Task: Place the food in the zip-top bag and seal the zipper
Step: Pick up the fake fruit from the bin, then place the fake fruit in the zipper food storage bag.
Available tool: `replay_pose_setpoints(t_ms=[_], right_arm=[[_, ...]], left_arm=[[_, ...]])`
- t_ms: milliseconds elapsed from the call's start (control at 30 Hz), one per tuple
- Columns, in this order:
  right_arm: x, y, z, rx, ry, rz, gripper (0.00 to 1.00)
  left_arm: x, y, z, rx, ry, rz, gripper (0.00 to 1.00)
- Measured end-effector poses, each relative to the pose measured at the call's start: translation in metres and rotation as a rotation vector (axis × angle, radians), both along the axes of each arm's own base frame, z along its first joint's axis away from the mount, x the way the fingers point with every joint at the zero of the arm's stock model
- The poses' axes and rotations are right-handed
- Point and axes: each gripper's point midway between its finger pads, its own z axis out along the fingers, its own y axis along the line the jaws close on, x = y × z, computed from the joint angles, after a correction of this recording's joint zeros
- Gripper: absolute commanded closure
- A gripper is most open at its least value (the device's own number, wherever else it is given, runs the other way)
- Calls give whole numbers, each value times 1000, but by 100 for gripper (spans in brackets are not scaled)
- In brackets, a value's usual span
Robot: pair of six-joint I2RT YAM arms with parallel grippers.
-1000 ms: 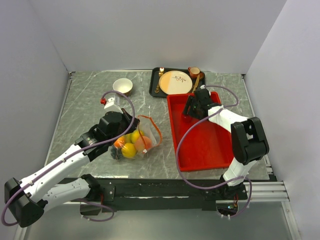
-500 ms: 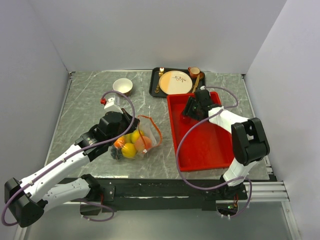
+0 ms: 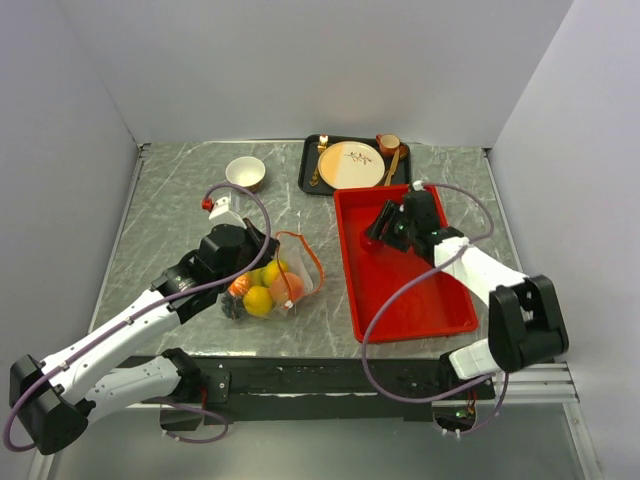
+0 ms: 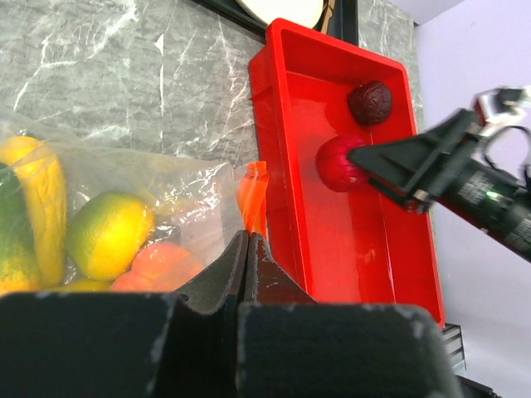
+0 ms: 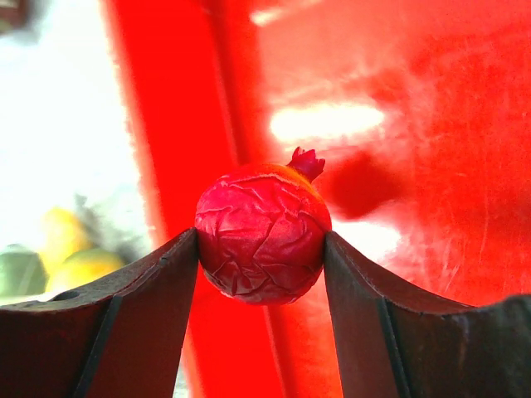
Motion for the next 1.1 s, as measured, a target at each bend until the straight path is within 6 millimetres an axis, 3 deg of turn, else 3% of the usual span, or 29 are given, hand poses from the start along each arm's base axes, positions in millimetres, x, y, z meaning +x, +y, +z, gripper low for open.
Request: replay_pose_setpoints(t_ms=[200, 400, 500, 800, 1100], right_arm=[[-11, 7, 41, 72, -98, 33, 52], [-30, 20, 55, 141, -119, 93, 52], [-40, 36, 57, 161, -110, 151, 52], [-90, 107, 64, 203, -109, 390, 52], [-112, 139, 74, 231, -142, 488, 51]], left_arm=[[1, -1, 2, -9, -5, 0, 99], [1, -2, 4, -16, -9, -4, 99], [1, -3, 3, -16, -8, -6, 99], [1, -3, 3, -16, -6, -8, 99], [1, -5, 3, -21, -5, -17, 99]])
